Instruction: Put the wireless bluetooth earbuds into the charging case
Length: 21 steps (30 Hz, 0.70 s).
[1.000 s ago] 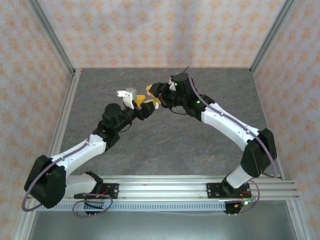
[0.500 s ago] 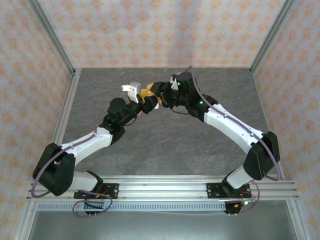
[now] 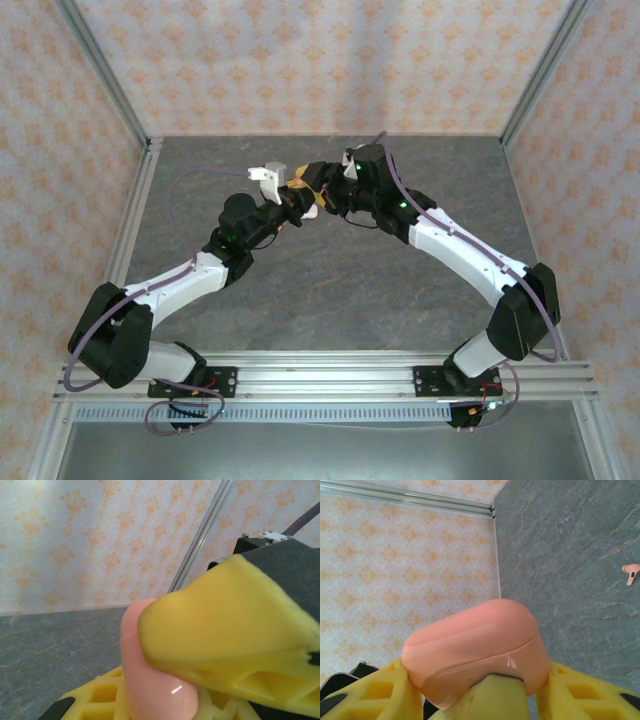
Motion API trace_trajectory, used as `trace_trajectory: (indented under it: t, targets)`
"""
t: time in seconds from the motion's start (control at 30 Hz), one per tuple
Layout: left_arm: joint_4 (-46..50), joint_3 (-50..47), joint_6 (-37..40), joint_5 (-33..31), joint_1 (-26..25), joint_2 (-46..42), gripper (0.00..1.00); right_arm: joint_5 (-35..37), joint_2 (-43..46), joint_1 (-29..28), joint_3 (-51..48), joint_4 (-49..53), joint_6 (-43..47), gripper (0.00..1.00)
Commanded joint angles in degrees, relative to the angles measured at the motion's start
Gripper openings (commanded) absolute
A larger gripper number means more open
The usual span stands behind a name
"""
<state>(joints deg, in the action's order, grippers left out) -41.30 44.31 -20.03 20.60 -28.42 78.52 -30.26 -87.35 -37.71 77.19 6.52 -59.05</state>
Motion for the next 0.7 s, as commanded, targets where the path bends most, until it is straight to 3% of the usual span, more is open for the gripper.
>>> trace_trajectory:
  t: [0.0,0.13,0.27,0.47,0.67]
  targets:
    - [1.9,2.1,-1.8,-1.4,0.6,-1.5,0.06,1.2,2.9,-0.1,-1.1,0.7,3.6,0.59]
    - [4.3,2.0,-4.7,-0.8,1.2,-3.4,0.05,3.2,5.3,0.3,-2.5,-0.6,7.6,0.69]
    - [7.4,2.8,-10.2,4.6,3.8,-5.4,0.04,2.9,9.7,2.4,-7.2,-7.4,9.7,0.71]
    - [8.5,3.7,-20.2,17.2,7.6,-7.7,0.03,-8.6,11.7,6.8,-12.2,-21.6,11.0,0.66]
    - [8.6,4.3,-24.7,22.0,7.9,-11.3,0.01,-15.8,9.6,6.9,-13.9,-32.4,9.5,0.61]
